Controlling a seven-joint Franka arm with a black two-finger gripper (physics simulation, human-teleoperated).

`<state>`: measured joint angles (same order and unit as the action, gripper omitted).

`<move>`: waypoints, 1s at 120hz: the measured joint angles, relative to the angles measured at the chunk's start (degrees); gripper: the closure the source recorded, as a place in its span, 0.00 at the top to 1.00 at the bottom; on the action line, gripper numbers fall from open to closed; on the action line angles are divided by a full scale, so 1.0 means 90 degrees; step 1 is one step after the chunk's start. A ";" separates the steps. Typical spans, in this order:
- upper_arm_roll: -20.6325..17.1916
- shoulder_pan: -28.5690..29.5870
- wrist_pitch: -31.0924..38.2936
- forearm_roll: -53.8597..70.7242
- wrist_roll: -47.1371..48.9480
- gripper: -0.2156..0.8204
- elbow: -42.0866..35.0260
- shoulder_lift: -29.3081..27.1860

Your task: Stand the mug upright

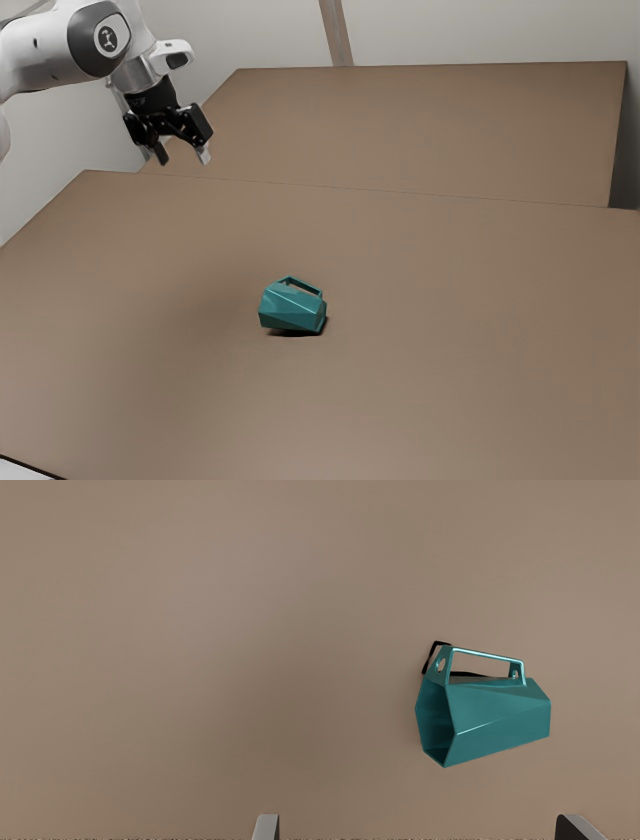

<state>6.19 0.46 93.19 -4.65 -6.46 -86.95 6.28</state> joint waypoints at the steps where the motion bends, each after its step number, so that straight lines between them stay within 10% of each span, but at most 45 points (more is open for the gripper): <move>1: -0.0001 0.0000 -0.0003 0.0000 0.0001 0.79 0.0000 0.0000; 61: 0.0018 -0.0004 -0.0091 -0.0460 -0.0015 0.79 -0.0408 -0.0001; 120: 0.0108 0.0226 0.1231 -0.3221 -0.1020 0.79 -0.2999 0.0085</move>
<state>7.17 2.49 104.27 -33.64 -15.64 -113.93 7.04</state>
